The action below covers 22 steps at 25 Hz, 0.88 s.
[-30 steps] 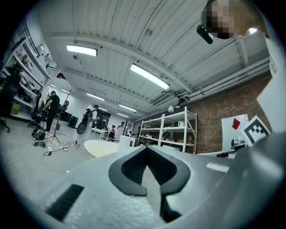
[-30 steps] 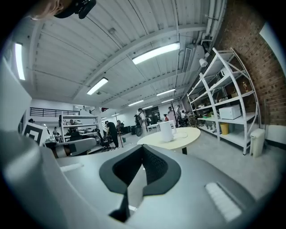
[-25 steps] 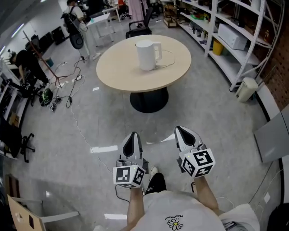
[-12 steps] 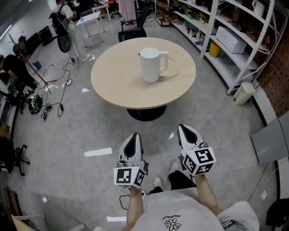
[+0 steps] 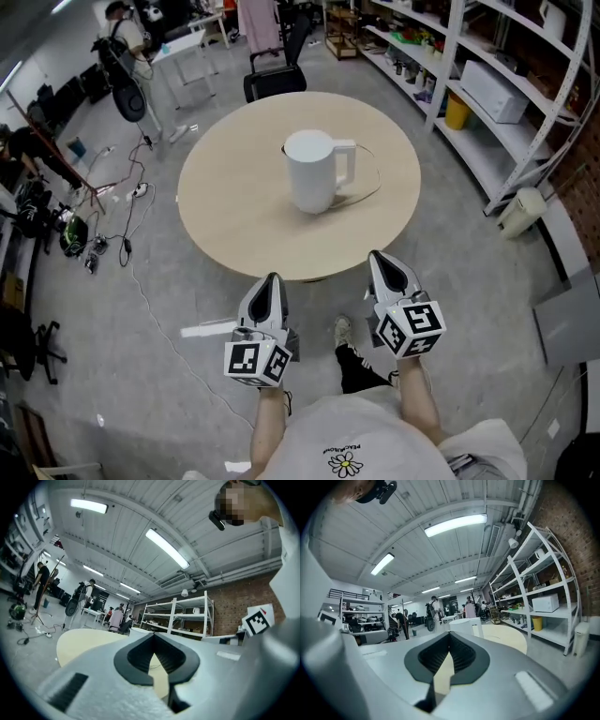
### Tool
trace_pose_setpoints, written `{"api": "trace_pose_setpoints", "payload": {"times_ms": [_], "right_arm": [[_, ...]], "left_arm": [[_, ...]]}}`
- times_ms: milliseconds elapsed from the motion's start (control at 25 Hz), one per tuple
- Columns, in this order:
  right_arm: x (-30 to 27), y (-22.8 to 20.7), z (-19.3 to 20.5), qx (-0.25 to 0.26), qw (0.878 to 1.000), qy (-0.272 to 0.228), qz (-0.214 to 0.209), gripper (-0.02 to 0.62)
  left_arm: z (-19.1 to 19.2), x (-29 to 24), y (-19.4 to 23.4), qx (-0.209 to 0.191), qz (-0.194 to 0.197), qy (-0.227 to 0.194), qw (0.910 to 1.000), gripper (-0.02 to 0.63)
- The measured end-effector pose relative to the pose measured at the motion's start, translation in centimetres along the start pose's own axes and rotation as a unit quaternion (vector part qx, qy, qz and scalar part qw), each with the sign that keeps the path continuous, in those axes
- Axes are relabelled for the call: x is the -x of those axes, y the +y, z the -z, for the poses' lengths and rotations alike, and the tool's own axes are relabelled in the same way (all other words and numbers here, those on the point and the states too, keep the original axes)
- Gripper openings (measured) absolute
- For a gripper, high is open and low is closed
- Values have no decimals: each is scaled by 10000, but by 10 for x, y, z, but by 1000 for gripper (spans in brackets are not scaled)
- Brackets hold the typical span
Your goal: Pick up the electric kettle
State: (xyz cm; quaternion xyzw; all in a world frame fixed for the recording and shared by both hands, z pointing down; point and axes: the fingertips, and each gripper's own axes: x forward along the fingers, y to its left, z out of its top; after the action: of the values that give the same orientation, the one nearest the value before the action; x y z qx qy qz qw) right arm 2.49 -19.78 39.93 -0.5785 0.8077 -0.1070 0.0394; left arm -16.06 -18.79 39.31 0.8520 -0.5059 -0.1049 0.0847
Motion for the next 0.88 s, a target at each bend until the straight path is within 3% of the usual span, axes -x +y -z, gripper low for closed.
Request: {"api": "trace_pose_setpoints", "payload": {"times_ms": [80,240,360,560,760,840,880], "right_arm": [[-44,-29,-13,-7,10000,-64,-32,5],[-126,-85,-38,194,9997,-40,-138,5],[-176,-111,-52,381,9991,-57,-203,5],[-227,-140,-47,297,9992,181,-197,5],[-266,-144,-44,546,9983,186,-88,5],[-279,-146,-48,649,9977,179,9,5],[-282,-147,-50,708,9973,165,49,5]], "left_arm": [[3,-50,17,-255,-114,42,9996,-2],[-2,-145,43,-286,-194,-30,9994,-2],[-11,-192,65,-437,-379,-112,9983,-2],[-5,-236,88,-348,-582,-52,9977,-2],[2,-269,91,-502,476,-32,9976,-1],[-1,-281,103,-421,567,-124,9974,67],[-3,-284,109,-317,552,-176,9978,70]]}}
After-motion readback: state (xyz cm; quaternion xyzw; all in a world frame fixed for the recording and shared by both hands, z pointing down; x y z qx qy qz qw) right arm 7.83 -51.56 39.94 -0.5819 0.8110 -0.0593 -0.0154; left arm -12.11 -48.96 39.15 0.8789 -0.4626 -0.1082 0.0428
